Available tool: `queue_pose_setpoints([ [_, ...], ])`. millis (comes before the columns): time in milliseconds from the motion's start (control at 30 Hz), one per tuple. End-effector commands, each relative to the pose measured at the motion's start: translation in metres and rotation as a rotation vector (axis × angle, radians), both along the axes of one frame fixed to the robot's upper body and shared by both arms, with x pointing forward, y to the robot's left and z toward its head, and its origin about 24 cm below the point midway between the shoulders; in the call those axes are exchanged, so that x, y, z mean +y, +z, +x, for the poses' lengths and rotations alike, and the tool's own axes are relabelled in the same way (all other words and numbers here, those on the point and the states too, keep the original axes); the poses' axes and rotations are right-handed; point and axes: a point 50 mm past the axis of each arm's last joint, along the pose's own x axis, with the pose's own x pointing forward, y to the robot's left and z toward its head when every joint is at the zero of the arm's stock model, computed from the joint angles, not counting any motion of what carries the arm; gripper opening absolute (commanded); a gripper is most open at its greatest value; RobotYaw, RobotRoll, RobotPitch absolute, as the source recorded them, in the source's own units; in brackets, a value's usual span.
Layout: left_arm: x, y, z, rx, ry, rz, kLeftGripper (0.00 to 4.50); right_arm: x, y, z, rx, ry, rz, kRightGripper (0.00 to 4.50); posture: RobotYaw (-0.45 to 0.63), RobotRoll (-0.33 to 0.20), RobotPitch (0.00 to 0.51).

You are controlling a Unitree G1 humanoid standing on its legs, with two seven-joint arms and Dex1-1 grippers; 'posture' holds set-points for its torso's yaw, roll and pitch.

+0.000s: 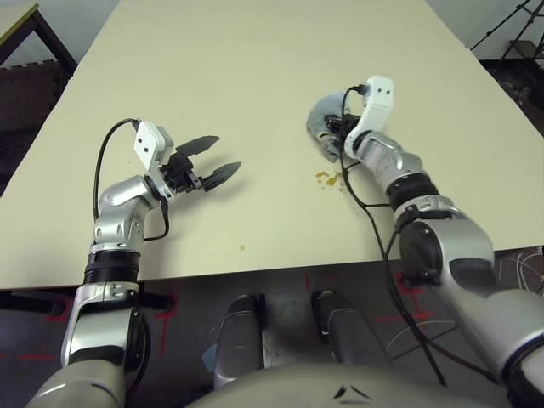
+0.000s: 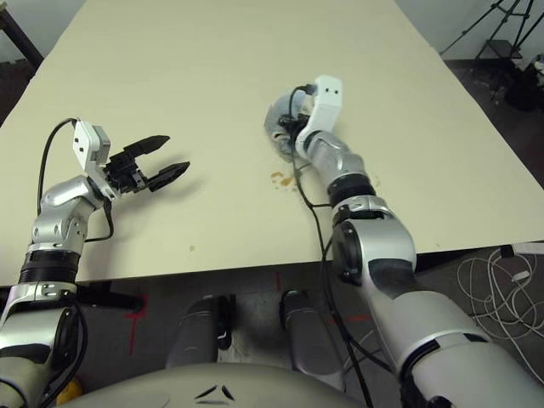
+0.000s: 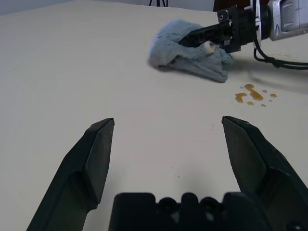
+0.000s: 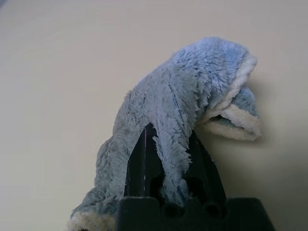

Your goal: Wipe the water off the table with a rag.

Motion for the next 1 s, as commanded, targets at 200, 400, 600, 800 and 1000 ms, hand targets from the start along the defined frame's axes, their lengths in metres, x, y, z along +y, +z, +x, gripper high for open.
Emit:
queue_pose_setpoints([
  [200, -0.003, -0.001, 0.002, -0.002, -0.011, 0.006, 4.5, -0.055, 0.0, -0.013, -0.011, -0.038, -0.128, 0.17, -0.11, 0.0, 0.151],
  [400, -0.004, -0.002, 0.002, 0.0, -0.011, 0.004, 4.5, -0.086, 0.011, -0.029, -0.022, -0.059, -0.14, 0.17, -0.12, 0.0, 0.151],
  [600, -0.004, -0.003, 0.004, 0.003, -0.015, 0.005, 4.5, -0.098, 0.035, -0.05, -0.058, -0.041, -0.135, 0.17, -0.13, 0.0, 0.157],
  [800, -0.006, -0.005, 0.005, 0.01, -0.026, 0.006, 4.5, -0.105, 0.052, -0.07, -0.07, -0.016, -0.182, 0.17, -0.15, 0.0, 0.164],
  [1000, -0.009, -0.004, 0.009, 0.01, -0.038, 0.003, 4.5, -0.084, 0.034, -0.084, 0.001, 0.064, -0.151, 0.16, -0.17, 0.0, 0.165],
])
